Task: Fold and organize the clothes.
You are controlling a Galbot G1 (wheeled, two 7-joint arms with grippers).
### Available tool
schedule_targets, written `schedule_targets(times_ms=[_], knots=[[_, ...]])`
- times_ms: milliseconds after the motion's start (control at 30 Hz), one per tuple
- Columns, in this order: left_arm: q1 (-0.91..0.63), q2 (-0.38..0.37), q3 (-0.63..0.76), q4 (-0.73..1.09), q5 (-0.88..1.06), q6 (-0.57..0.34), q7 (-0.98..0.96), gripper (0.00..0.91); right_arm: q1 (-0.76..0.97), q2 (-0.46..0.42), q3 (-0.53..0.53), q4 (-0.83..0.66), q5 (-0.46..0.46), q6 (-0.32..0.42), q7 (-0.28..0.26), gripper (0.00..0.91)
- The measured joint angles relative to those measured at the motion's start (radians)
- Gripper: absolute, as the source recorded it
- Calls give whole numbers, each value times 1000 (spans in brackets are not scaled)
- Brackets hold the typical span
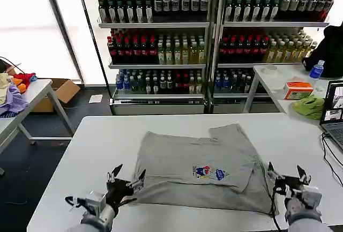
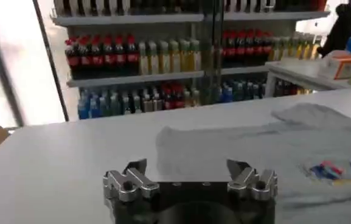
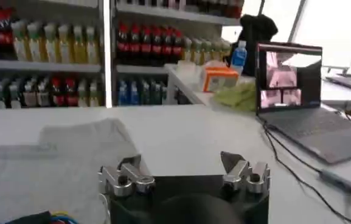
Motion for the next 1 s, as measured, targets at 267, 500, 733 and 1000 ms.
schedule_targets(times_ms=[267, 500, 733, 1000], knots=[[-241, -15, 72, 202, -65, 10, 24, 907, 234, 3, -113, -192, 7, -16, -42, 907], [-430, -12, 146, 384, -108, 18, 46, 907, 413, 15, -229, -361, 9, -23, -78, 907], [-587, -24, 217, 543, -136, 26, 67, 907, 539, 38, -312, -507, 5, -25, -94, 907], [-704, -47, 272, 683, -136, 32, 74, 907, 640, 71, -350, -659, -11, -19, -117, 907]])
